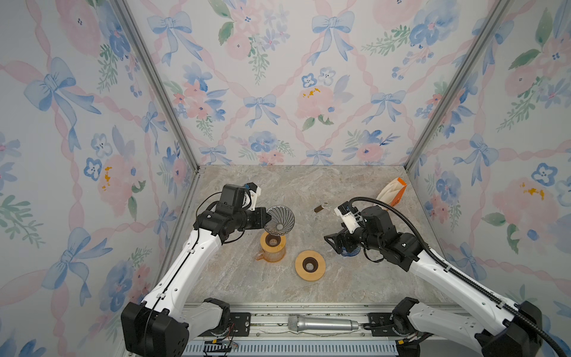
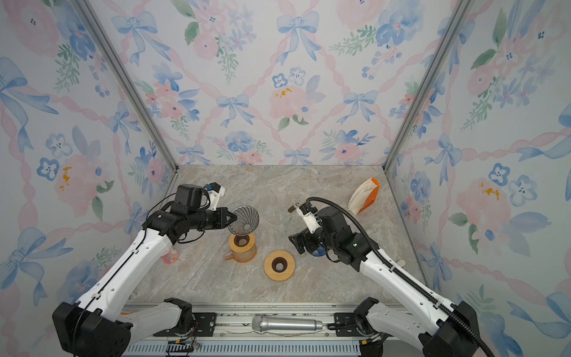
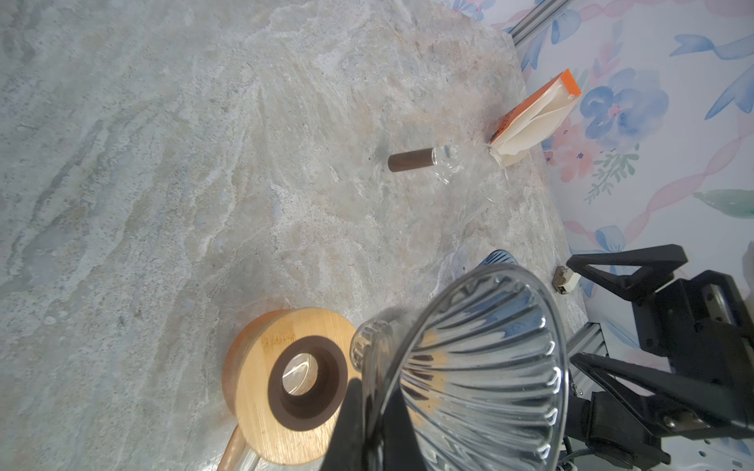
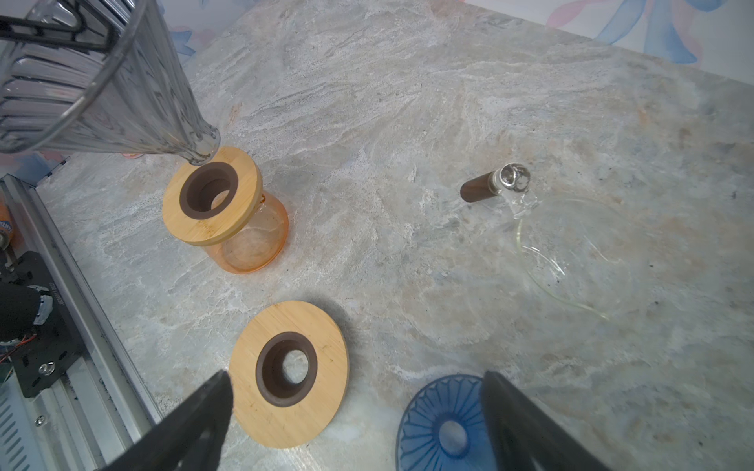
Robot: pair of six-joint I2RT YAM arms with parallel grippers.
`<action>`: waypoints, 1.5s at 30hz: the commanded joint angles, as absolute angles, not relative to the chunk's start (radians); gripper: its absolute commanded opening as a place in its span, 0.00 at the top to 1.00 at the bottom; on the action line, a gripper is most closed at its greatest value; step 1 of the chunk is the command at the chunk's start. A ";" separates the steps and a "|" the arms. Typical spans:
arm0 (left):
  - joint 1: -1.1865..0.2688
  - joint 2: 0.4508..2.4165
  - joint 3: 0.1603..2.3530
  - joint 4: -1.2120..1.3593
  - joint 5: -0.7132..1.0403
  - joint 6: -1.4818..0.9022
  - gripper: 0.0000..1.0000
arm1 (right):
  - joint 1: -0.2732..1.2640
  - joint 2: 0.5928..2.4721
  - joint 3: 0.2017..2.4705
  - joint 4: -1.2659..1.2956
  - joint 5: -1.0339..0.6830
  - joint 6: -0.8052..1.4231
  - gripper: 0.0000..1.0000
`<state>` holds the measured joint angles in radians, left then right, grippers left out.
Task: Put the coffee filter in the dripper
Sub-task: 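Lift the grey dripper with the left gripper and carry it over the bamboo stand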
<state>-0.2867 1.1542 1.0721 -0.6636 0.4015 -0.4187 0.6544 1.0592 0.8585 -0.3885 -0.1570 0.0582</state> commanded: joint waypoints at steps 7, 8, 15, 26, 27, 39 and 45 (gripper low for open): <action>-0.235 1.107 0.990 -0.700 0.393 -0.444 1.00 | 0.716 1.078 0.882 -0.358 -0.226 0.007 0.04; -0.230 1.106 0.984 -0.704 0.394 -0.443 1.00 | 0.719 1.082 0.882 -0.357 -0.226 0.008 0.03; -0.213 1.128 0.955 -0.703 0.394 -0.434 1.00 | 0.720 1.103 0.890 -0.357 -0.218 0.008 0.04; -0.202 1.189 0.953 -0.699 0.380 -0.410 1.00 | 0.720 1.098 0.884 -0.359 -0.194 0.014 0.03; -0.202 1.197 0.953 -0.700 0.383 -0.408 1.00 | 0.720 1.100 0.884 -0.359 -0.193 0.014 0.04; -0.202 1.291 0.956 -0.674 0.425 -0.380 1.00 | 0.715 1.115 0.891 -0.370 -0.151 0.028 0.04; -0.215 1.345 0.984 -0.647 0.446 -0.375 1.00 | 0.689 1.109 0.891 -0.379 -0.127 0.044 0.03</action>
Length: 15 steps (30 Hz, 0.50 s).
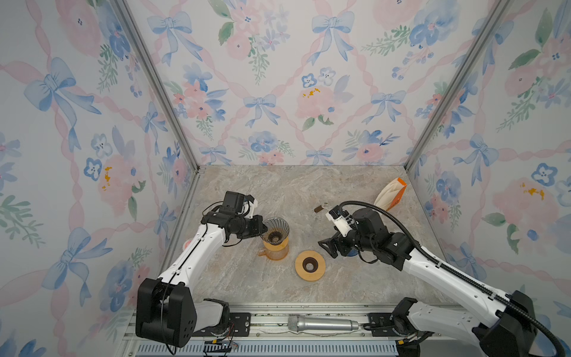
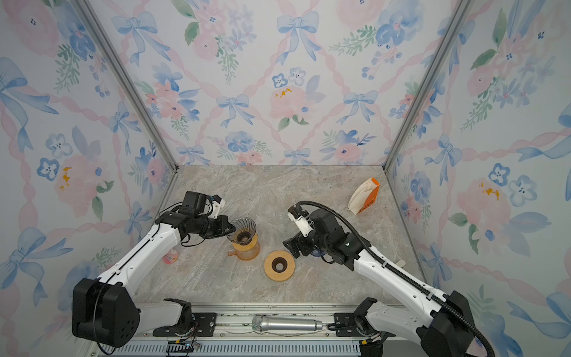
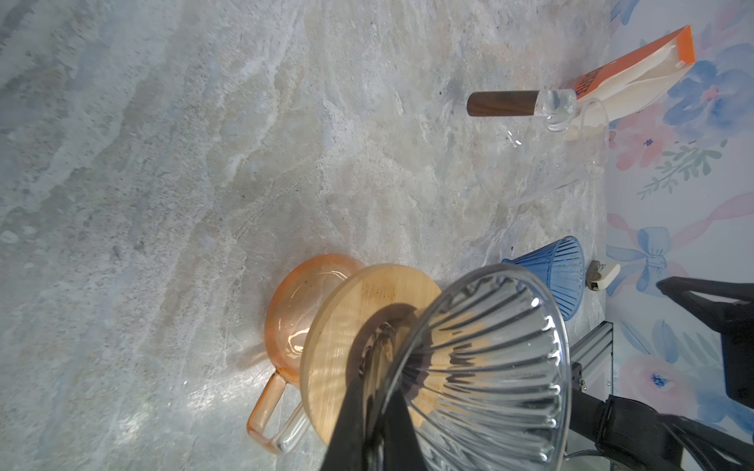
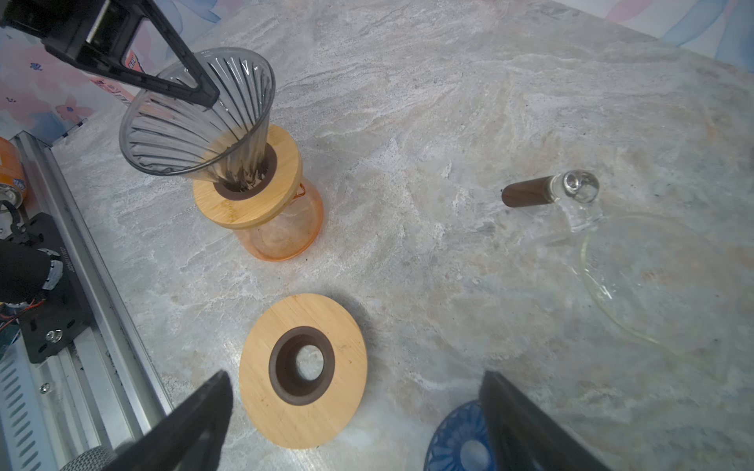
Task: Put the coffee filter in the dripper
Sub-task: 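Lift the grey dripper with the left gripper and carry it over the bamboo stand, then lower the grey dripper into the stand while the right gripper reaches toward it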
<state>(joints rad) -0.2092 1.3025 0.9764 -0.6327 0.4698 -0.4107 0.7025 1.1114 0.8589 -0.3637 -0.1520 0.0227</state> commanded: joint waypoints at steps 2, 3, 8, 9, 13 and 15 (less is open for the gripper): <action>-0.226 1.367 0.999 -0.643 0.446 -0.369 1.00 | 0.670 1.101 0.888 -0.375 -0.124 0.058 0.04; -0.234 1.380 1.005 -0.640 0.444 -0.365 1.00 | 0.659 1.098 0.885 -0.374 -0.124 0.067 0.03; -0.274 1.452 1.054 -0.625 0.434 -0.360 1.00 | 0.624 1.090 0.893 -0.388 -0.123 0.097 0.03; -0.282 1.467 1.065 -0.619 0.432 -0.360 1.00 | 0.617 1.089 0.893 -0.390 -0.122 0.105 0.03; -0.307 1.515 1.104 -0.603 0.422 -0.372 1.00 | 0.598 1.096 0.904 -0.397 -0.119 0.126 0.04; -0.332 1.537 1.130 -0.601 0.395 -0.379 1.00 | 0.594 1.106 0.919 -0.408 -0.116 0.136 0.03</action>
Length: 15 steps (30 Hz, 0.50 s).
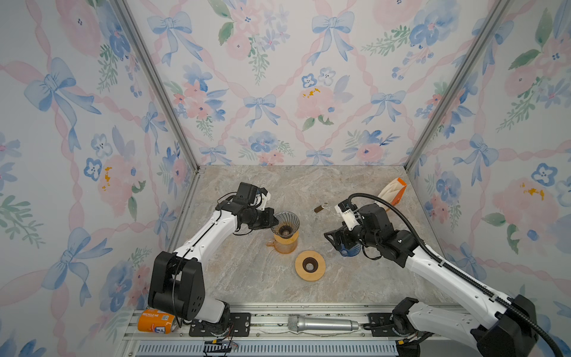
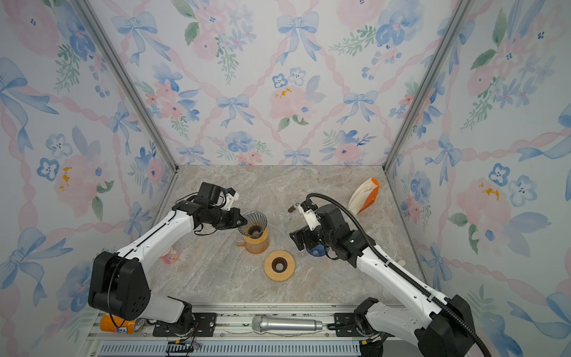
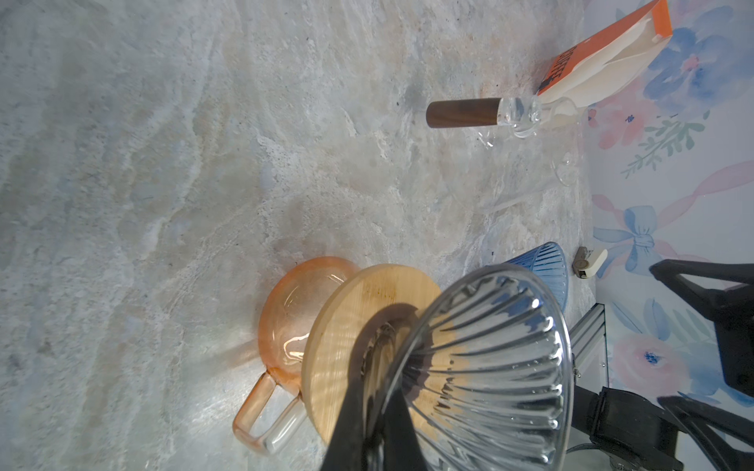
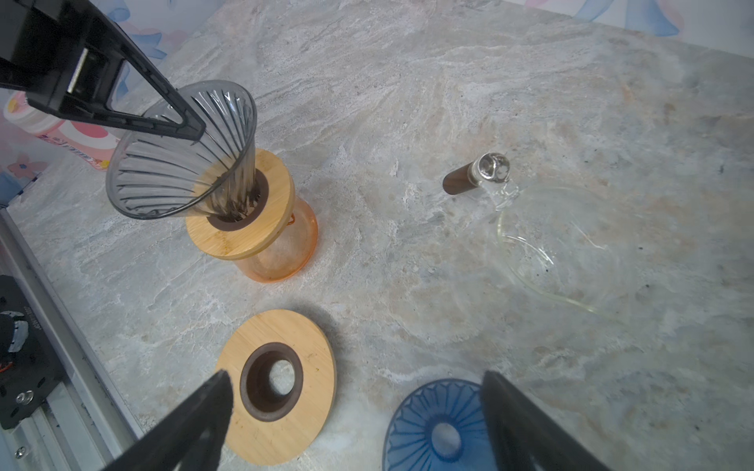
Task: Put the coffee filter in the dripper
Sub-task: 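Lower the grey dripper into the stand while the right gripper reaches toward it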
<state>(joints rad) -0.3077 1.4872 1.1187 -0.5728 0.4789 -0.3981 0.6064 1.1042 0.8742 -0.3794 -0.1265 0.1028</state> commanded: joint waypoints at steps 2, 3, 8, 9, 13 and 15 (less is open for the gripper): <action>-0.349 1.553 1.146 -0.594 0.389 -0.387 1.00 | 0.591 1.114 0.929 -0.412 -0.113 0.142 0.03; -0.352 1.561 1.151 -0.587 0.391 -0.391 1.00 | 0.589 1.117 0.934 -0.411 -0.109 0.145 0.03; -0.359 1.581 1.176 -0.581 0.398 -0.393 1.00 | 0.585 1.130 0.960 -0.415 -0.095 0.157 0.03; -0.359 1.582 1.182 -0.581 0.399 -0.392 1.00 | 0.584 1.136 0.970 -0.424 -0.097 0.158 0.04; -0.360 1.574 1.195 -0.581 0.402 -0.393 0.98 | 0.585 1.156 1.009 -0.450 -0.109 0.170 0.03; -0.359 1.567 1.198 -0.581 0.403 -0.394 0.93 | 0.586 1.165 1.022 -0.448 -0.116 0.180 0.04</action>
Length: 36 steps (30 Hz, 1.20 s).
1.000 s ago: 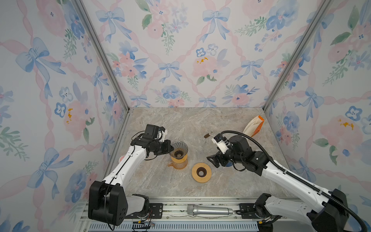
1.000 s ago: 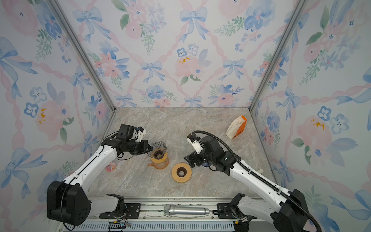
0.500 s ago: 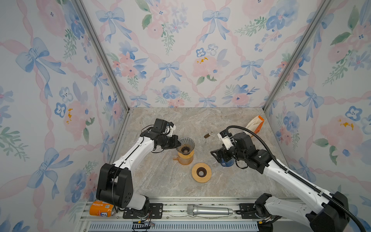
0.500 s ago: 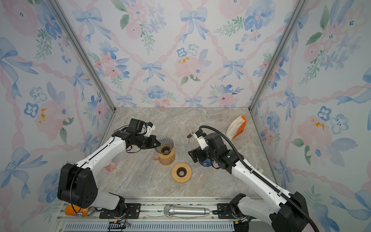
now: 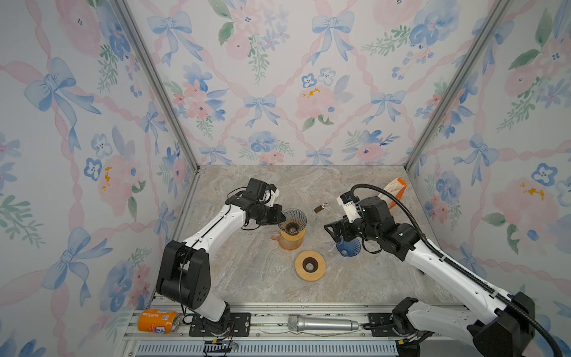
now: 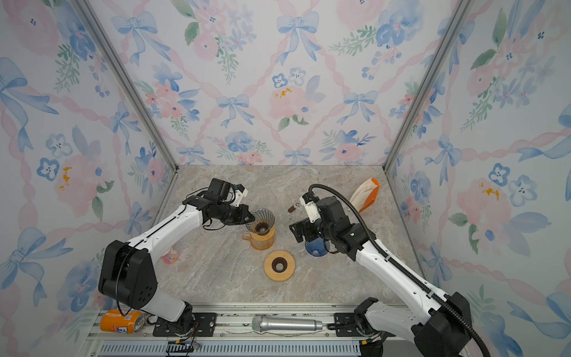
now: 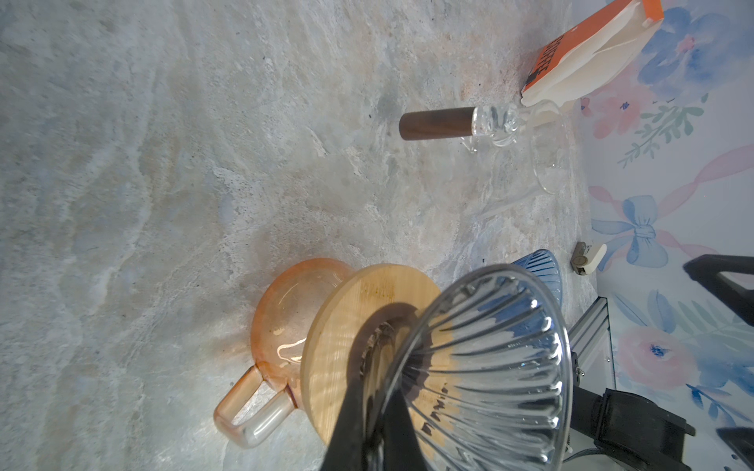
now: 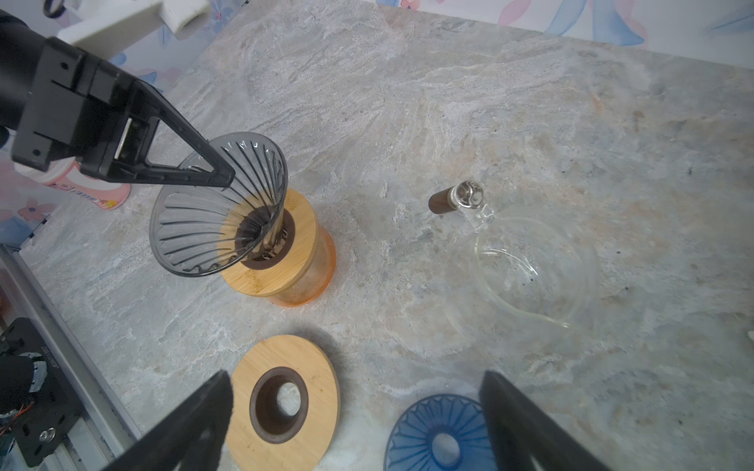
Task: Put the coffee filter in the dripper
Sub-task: 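Lower the grey dripper into the stand while the right gripper reaches toward it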
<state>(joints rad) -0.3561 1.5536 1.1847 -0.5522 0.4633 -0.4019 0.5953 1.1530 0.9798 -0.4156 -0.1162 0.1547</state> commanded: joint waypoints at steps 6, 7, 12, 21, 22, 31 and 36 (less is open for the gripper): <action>-0.359 1.536 1.198 -0.581 0.386 -0.400 0.75 | 0.601 1.212 1.113 -0.494 -0.129 0.180 0.04; -0.359 1.530 1.199 -0.581 0.384 -0.400 0.73 | 0.606 1.221 1.126 -0.501 -0.129 0.185 0.03; -0.360 1.510 1.211 -0.581 0.386 -0.411 0.62 | 0.622 1.276 1.187 -0.532 -0.137 0.215 0.02; -0.354 1.442 1.217 -0.583 0.382 -0.414 0.43 | 0.643 1.411 1.350 -0.621 -0.126 0.301 0.13; -0.353 1.438 1.211 -0.583 0.385 -0.414 0.43 | 0.644 1.431 1.370 -0.636 -0.123 0.313 0.16; -0.336 1.449 1.157 -0.581 0.386 -0.408 0.54 | 0.676 1.588 1.490 -0.704 -0.172 0.339 0.38; -0.335 1.458 1.152 -0.579 0.393 -0.401 0.63 | 0.690 1.649 1.536 -0.723 -0.198 0.363 0.47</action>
